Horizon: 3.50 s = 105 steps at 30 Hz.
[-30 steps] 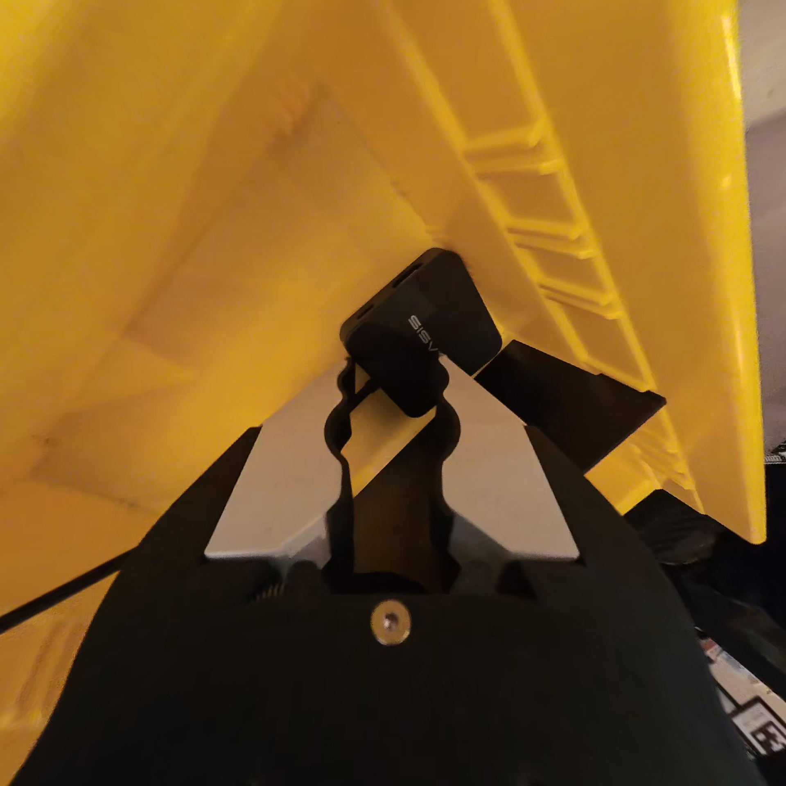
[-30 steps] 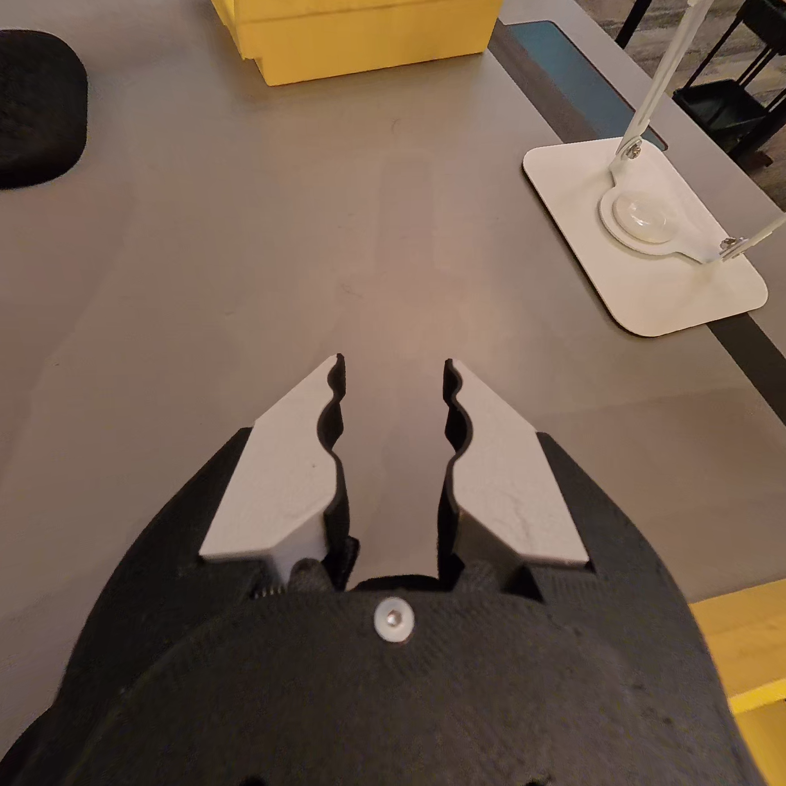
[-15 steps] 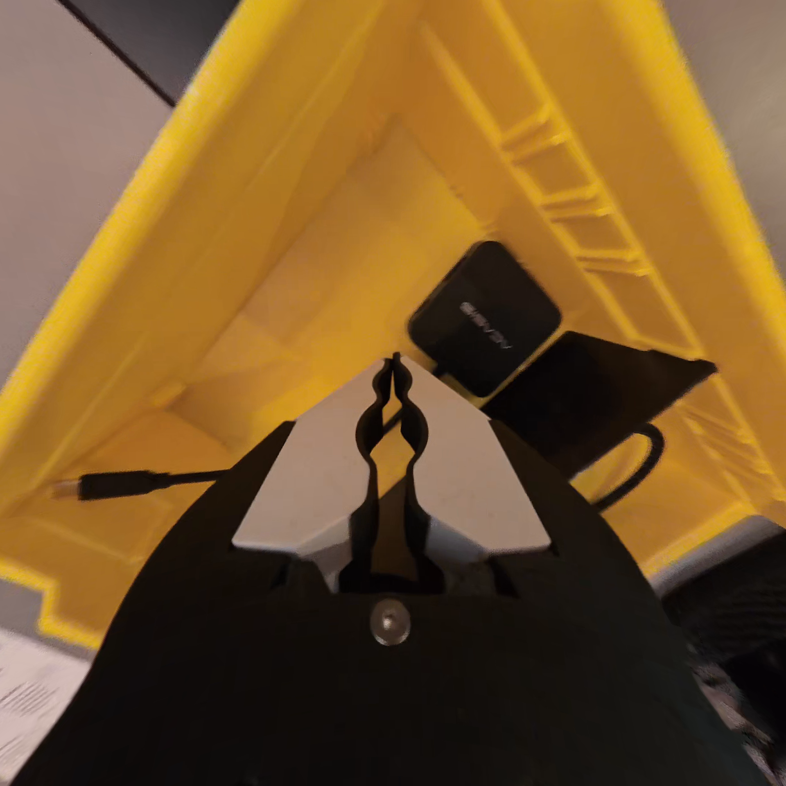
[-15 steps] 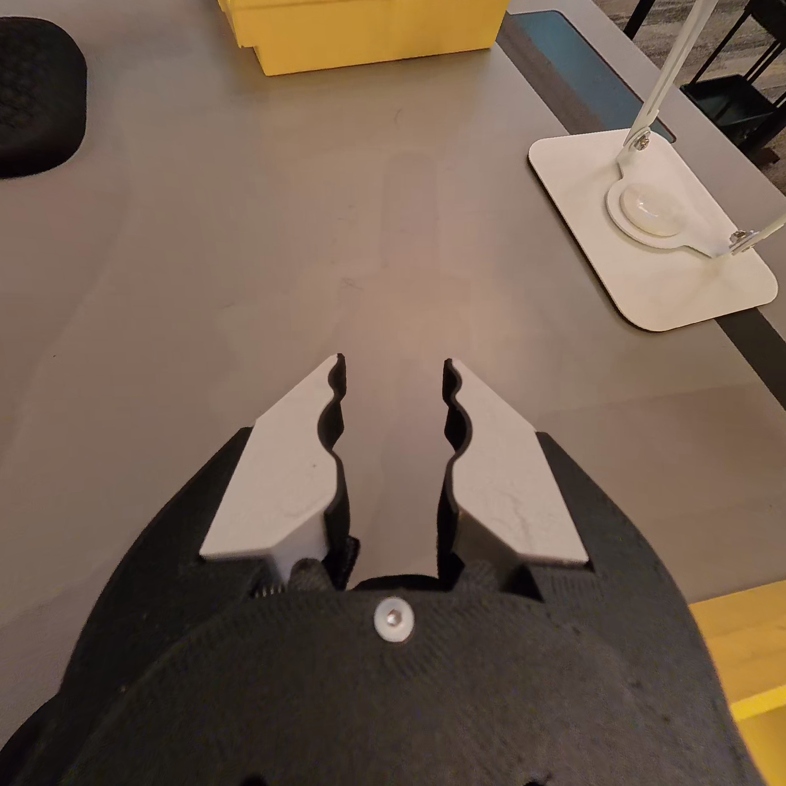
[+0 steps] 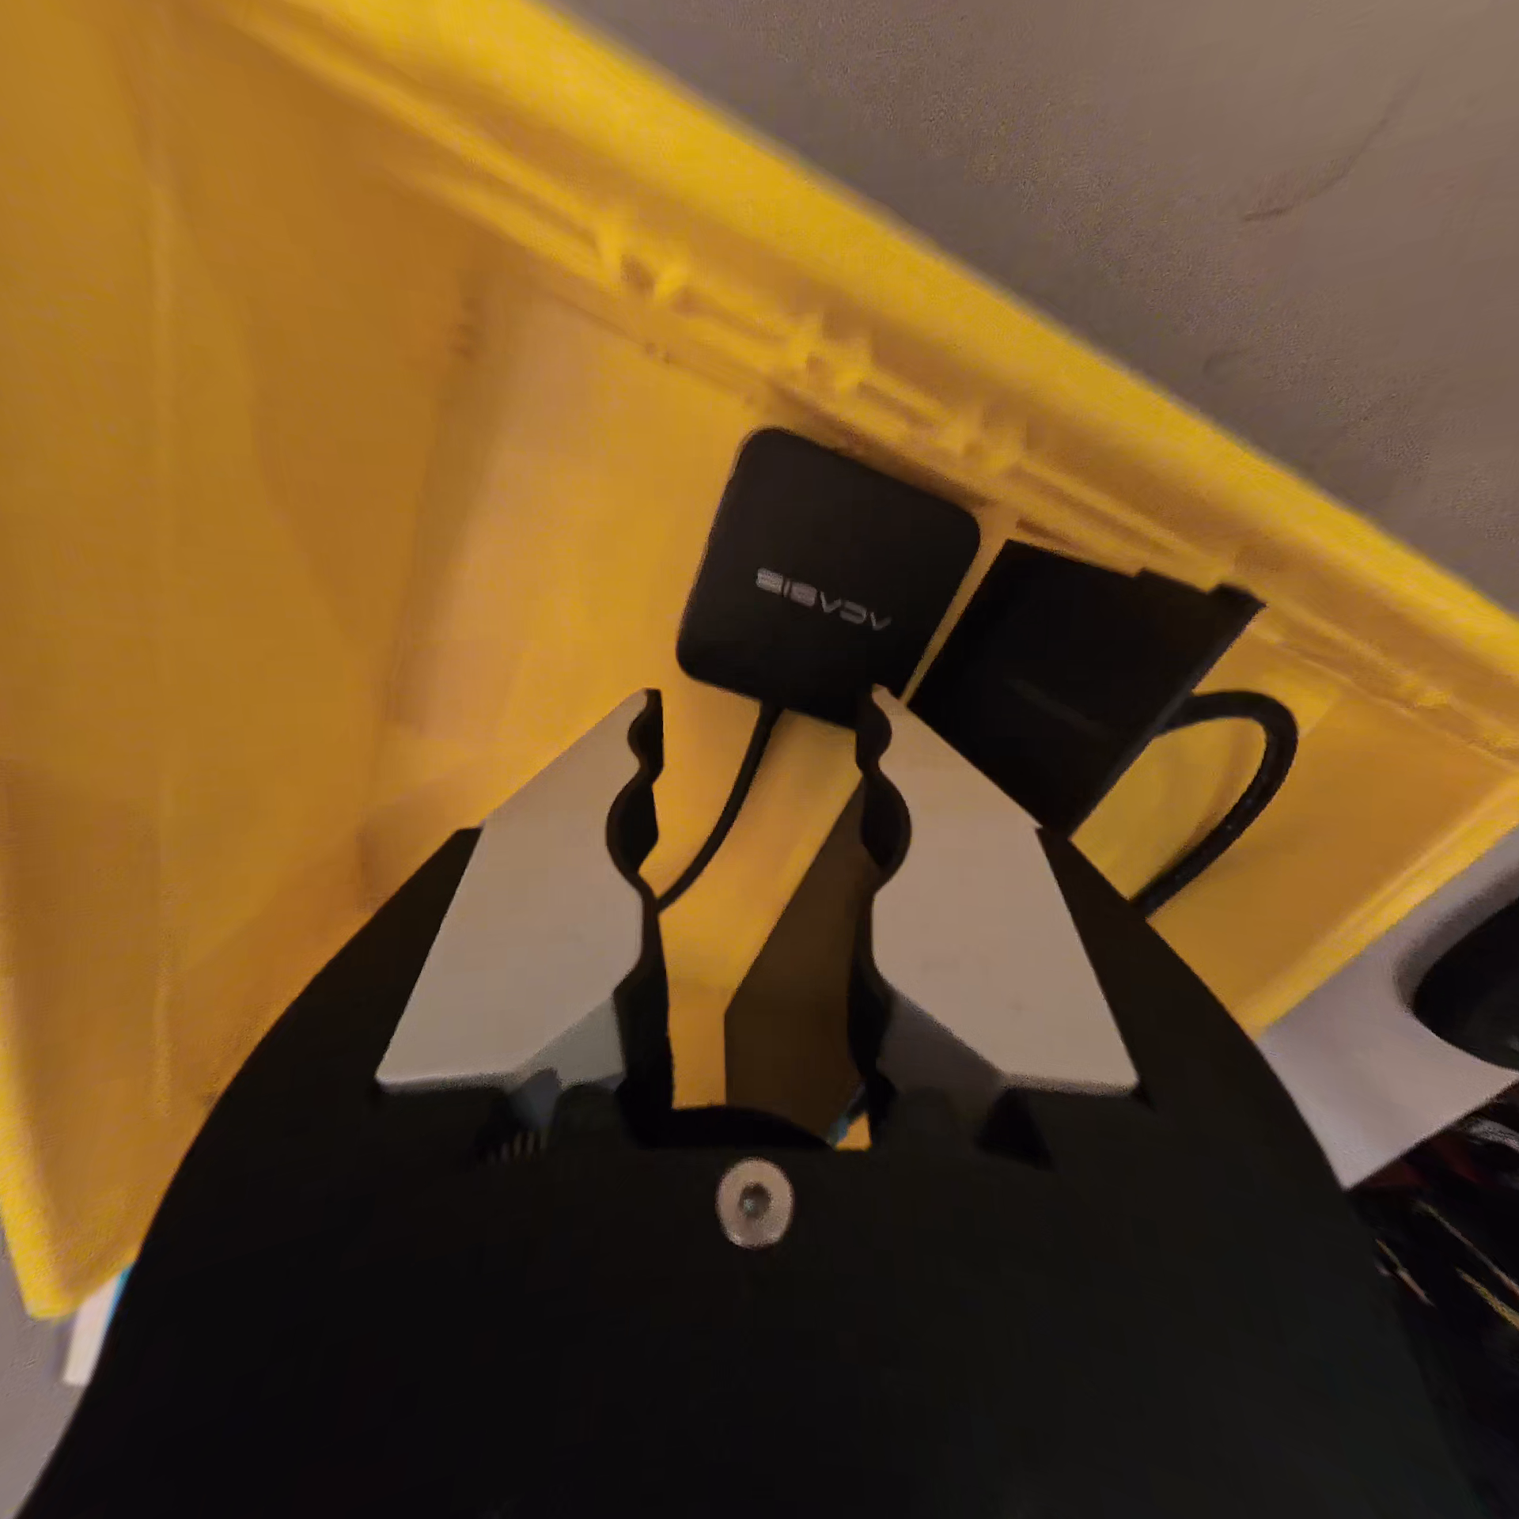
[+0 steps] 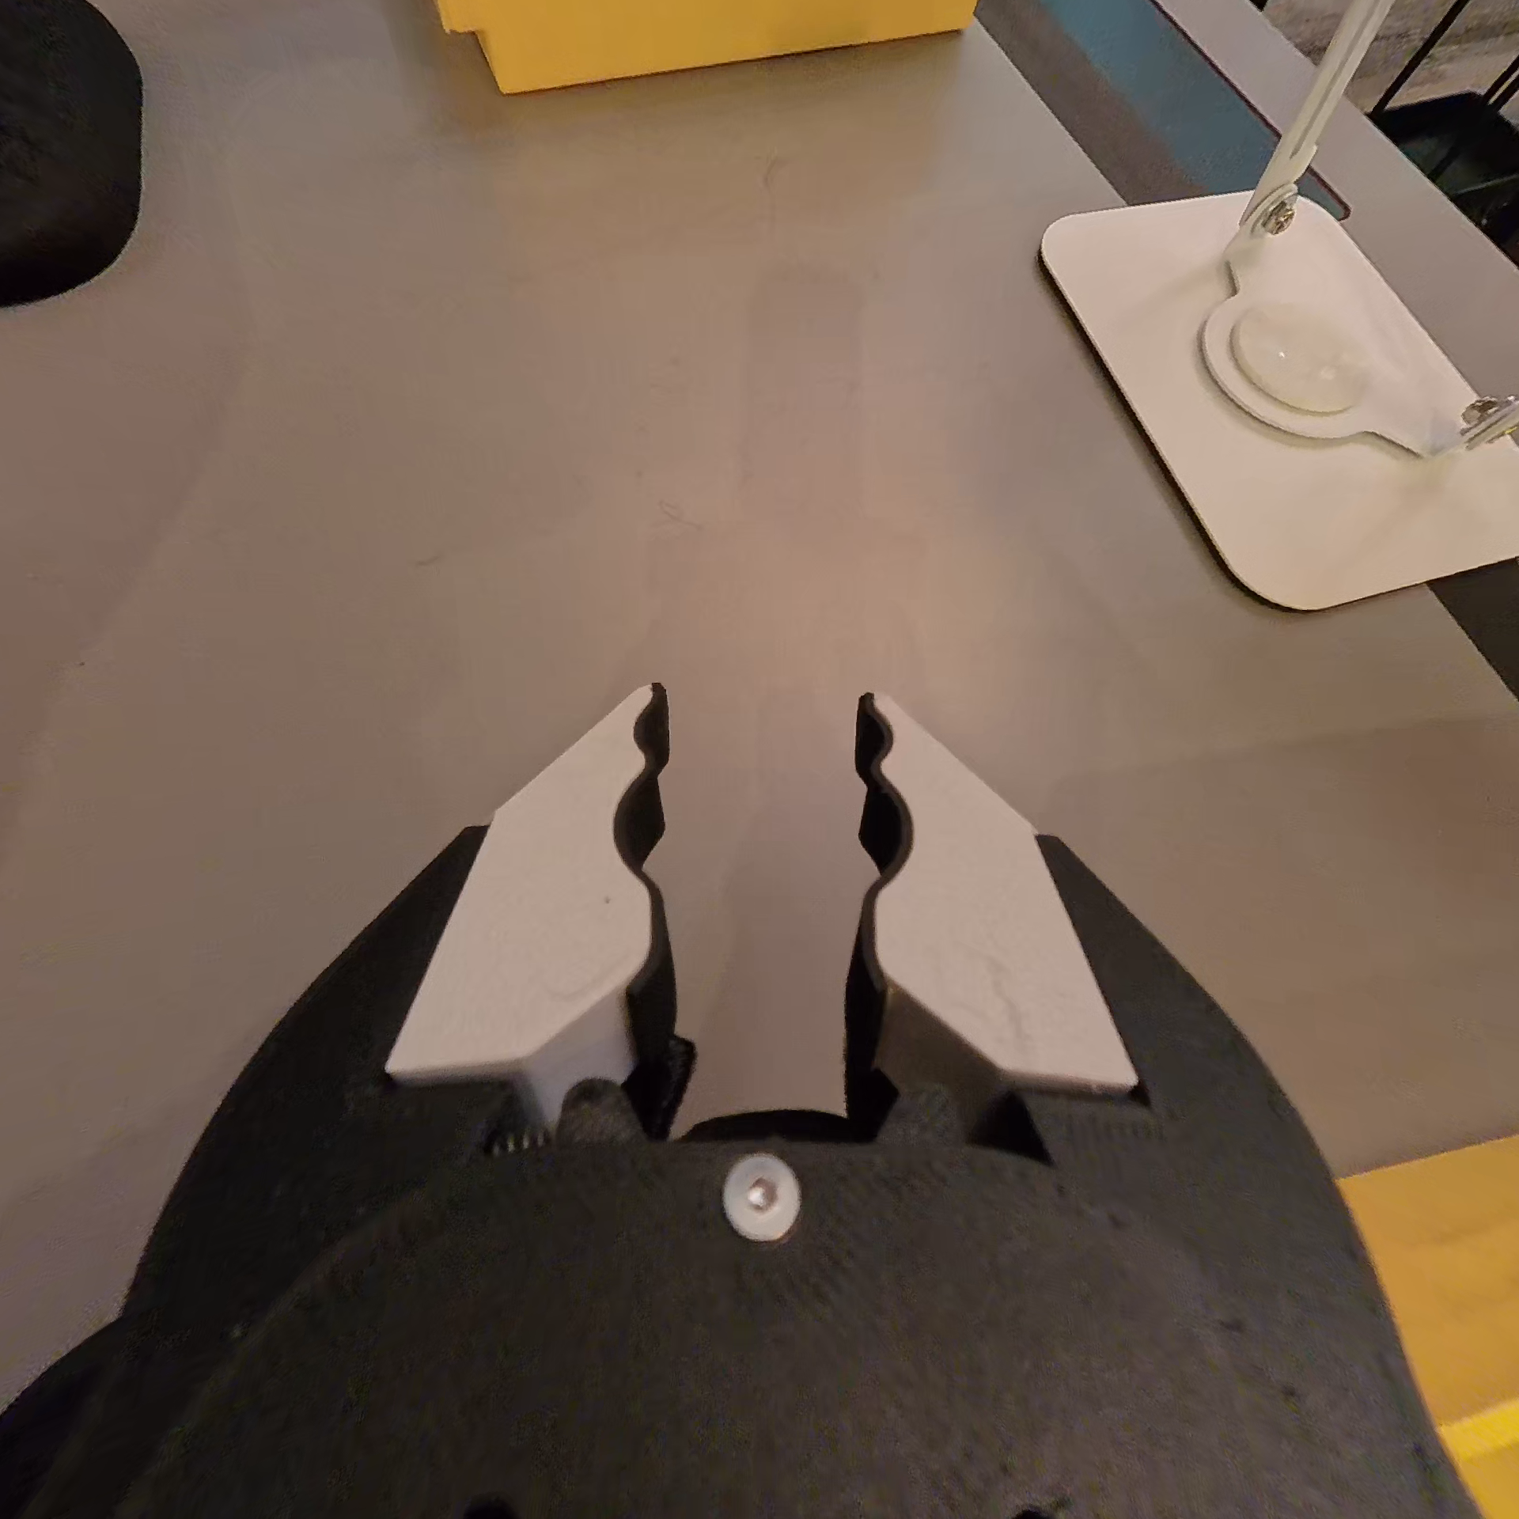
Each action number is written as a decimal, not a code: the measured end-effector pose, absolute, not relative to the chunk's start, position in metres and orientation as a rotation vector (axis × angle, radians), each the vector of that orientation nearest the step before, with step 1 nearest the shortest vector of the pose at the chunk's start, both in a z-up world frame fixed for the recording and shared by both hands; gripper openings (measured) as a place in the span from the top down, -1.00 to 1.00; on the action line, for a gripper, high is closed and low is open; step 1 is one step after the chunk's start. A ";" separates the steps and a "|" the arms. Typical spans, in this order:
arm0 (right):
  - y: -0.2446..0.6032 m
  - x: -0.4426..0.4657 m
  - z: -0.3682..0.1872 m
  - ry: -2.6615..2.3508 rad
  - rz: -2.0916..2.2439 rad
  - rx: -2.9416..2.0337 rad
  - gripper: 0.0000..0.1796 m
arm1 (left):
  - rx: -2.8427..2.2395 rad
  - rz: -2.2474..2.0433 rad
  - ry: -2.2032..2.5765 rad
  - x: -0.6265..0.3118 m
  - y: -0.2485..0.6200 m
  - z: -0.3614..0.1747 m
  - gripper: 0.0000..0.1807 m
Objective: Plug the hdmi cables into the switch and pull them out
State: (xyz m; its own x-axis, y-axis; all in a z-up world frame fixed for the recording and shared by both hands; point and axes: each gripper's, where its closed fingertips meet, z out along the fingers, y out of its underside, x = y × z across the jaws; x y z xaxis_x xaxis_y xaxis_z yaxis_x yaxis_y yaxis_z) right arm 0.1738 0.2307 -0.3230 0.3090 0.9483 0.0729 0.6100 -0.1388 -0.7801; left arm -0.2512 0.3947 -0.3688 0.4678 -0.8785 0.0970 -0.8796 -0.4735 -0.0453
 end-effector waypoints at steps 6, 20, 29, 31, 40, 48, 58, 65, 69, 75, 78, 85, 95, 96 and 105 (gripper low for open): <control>0.231 0.176 -0.329 -1.382 0.589 -1.860 0.51 | 2.634 0.159 -1.669 -0.236 0.401 -0.385 0.34; 0.232 0.173 -0.333 -1.379 0.609 -1.858 0.51 | 2.839 -0.307 -1.756 -0.270 0.444 -0.373 0.50; 0.233 0.170 -0.338 -1.383 0.621 -1.868 0.51 | 2.732 0.024 -1.716 -0.243 0.415 -0.387 0.23; 0.233 0.170 -0.339 -1.384 0.623 -1.869 0.51 | 2.674 -0.024 -1.698 -0.248 0.414 -0.395 0.22; 0.233 0.169 -0.340 -1.372 0.638 -1.861 0.51 | 2.593 -0.070 -1.722 -0.245 0.413 -0.394 0.30; 0.232 0.172 -0.337 -1.368 0.636 -1.857 0.52 | 2.671 -0.221 -1.780 -0.257 0.425 -0.382 0.30; 0.233 0.170 -0.334 -1.369 0.636 -1.846 0.51 | 2.785 -0.440 -1.879 -0.268 0.429 -0.323 0.30; 0.229 0.167 -0.325 -1.374 0.631 -1.821 0.51 | 2.908 -0.540 -1.906 -0.274 0.416 -0.282 0.30; 0.225 0.167 -0.318 -1.374 0.626 -1.805 0.51 | 2.960 -0.572 -1.935 -0.268 0.405 -0.262 0.30; 0.219 0.166 -0.312 -1.383 0.618 -1.791 0.51 | 3.007 -0.612 -2.002 -0.255 0.389 -0.228 0.30; 0.217 0.167 -0.309 -1.383 0.616 -1.781 0.51 | 3.022 -0.644 -2.046 -0.245 0.382 -0.208 0.30; 0.217 0.176 -0.311 -1.367 0.605 -1.790 0.50 | 2.858 -0.700 -2.303 -0.182 0.353 -0.166 0.30; 0.210 0.187 -0.330 -1.283 0.750 -1.791 0.51 | 2.330 -0.531 -2.784 -0.029 0.292 -0.181 0.30; 0.210 0.188 -0.332 -1.268 0.770 -1.788 0.51 | 2.269 -0.494 -2.814 -0.015 0.285 -0.190 0.30; 0.215 0.194 -0.347 -1.218 0.802 -1.800 0.52 | 1.846 -0.226 -2.906 0.068 0.250 -0.291 0.30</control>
